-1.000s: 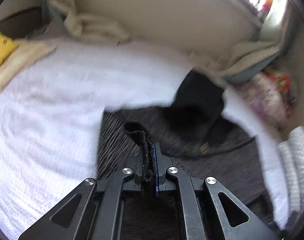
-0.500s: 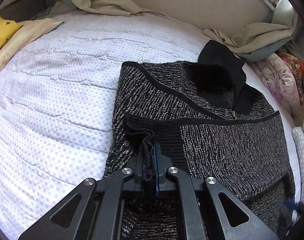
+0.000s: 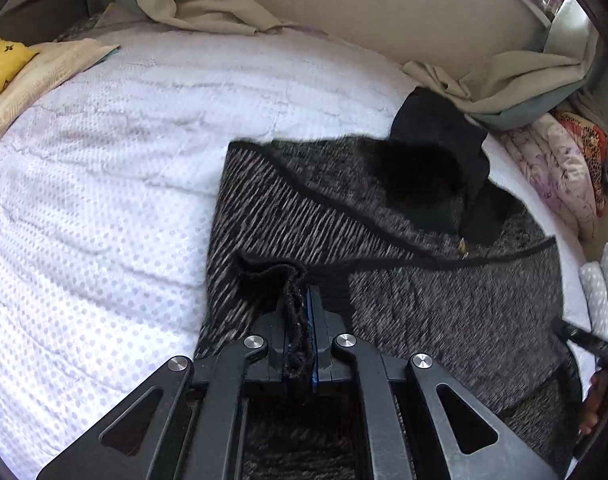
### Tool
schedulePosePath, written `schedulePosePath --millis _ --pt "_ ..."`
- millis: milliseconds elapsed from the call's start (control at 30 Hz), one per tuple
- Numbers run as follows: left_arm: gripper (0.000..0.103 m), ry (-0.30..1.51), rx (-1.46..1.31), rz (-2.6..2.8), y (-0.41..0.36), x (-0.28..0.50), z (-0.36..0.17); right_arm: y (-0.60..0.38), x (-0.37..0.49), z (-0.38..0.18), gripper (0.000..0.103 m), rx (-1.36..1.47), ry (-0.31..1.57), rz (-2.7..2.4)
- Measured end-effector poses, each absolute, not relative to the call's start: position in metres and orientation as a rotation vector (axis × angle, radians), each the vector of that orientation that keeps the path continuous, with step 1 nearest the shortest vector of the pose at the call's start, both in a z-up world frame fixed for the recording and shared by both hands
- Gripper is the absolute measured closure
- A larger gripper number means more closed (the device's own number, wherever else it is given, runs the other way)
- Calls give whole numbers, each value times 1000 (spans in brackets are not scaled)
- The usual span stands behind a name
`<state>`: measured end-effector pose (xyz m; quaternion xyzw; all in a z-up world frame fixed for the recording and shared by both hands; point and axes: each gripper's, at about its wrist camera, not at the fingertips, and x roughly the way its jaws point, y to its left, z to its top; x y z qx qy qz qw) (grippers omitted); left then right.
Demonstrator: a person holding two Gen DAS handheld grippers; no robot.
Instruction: Fold large clothes
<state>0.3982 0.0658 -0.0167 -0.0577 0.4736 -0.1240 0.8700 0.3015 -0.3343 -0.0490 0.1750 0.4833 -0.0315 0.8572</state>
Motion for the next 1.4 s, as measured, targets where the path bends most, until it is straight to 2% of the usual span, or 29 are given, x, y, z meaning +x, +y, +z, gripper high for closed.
schedulePosePath --millis 33,67,100,267,300,467,500,600,633,700,733,867,1067,1233,1400 --pt "94 970 -130 -267 64 399 -11 -335 302 -50 87 354 1016 -84" --pt "94 946 -142 -279 63 399 -4 -336 304 -51 98 337 1016 -125" --pt "94 932 -149 -286 64 399 0 -334 304 -52 103 328 1019 -146" --pt "94 1024 -62 -224 73 399 -28 -336 307 -58 103 318 1013 -179" --pt "91 1024 -66 -227 74 397 -31 -334 307 -58 103 308 1009 -183" --pt "84 1050 26 -212 68 383 -12 -333 304 -57 103 270 1006 -189" --pt "81 1053 51 -205 67 381 -7 -333 304 -56 103 271 1008 -185" --pt "51 1027 152 -88 73 370 11 -329 296 -46 99 236 1019 -173" --pt "49 1004 174 -71 74 366 16 -326 290 -40 97 218 1013 -170" --pt "49 966 211 -56 76 355 25 -318 284 -31 86 193 993 -157" --pt "49 953 212 -71 74 350 28 -316 281 -28 86 190 987 -146" --pt "49 970 171 -208 53 337 24 -306 272 -26 86 187 994 -84" --pt "48 1063 179 -169 41 359 -15 -303 274 -48 86 168 1044 -94" --pt "44 1043 206 -147 39 365 -30 -304 276 -57 86 173 1036 -106" --pt "42 1002 241 -143 35 353 -19 -304 280 -57 86 186 1040 -110"
